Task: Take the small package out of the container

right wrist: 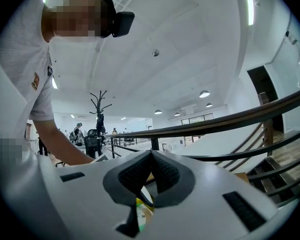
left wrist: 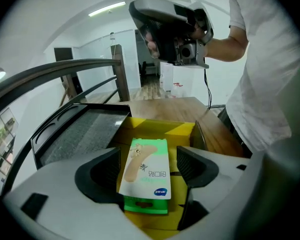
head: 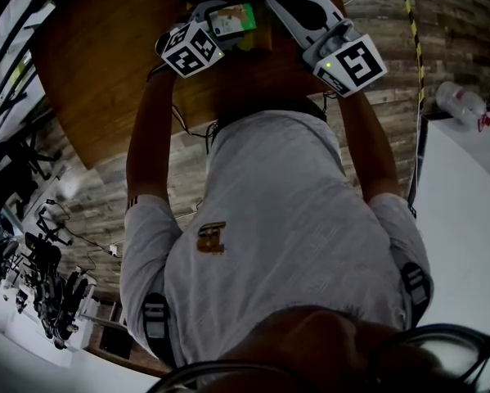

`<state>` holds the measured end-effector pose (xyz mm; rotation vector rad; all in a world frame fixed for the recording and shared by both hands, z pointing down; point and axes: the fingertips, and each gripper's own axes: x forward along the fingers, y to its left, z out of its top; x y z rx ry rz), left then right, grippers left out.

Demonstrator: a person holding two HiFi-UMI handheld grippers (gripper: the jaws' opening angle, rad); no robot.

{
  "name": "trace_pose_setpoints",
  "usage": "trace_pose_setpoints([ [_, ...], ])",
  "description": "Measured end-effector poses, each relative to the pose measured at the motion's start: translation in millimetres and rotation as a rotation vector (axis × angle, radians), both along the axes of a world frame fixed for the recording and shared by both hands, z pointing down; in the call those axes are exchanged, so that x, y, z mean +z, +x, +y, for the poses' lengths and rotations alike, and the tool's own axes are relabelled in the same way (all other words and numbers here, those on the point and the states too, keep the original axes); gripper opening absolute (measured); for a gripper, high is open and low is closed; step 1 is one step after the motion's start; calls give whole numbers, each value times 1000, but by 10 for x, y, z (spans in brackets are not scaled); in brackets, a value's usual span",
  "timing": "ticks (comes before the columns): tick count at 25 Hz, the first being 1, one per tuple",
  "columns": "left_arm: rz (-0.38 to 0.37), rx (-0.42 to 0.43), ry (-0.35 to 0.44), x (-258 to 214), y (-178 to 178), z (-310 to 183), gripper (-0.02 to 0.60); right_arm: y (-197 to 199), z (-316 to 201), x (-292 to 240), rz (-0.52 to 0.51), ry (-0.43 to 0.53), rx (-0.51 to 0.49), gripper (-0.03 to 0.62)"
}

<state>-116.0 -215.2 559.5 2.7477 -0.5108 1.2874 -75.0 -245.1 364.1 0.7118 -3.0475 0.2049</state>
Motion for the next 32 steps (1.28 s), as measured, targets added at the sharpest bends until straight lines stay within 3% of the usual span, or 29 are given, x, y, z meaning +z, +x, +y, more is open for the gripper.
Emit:
trace_pose_setpoints([
  [9,-79,68,-36,155,180,-34,364,255,-50,37,-9,-7,25,31],
  [32,-174,103,-127,393,143,-79,373,388,-110,100,-17,-22,75,31],
])
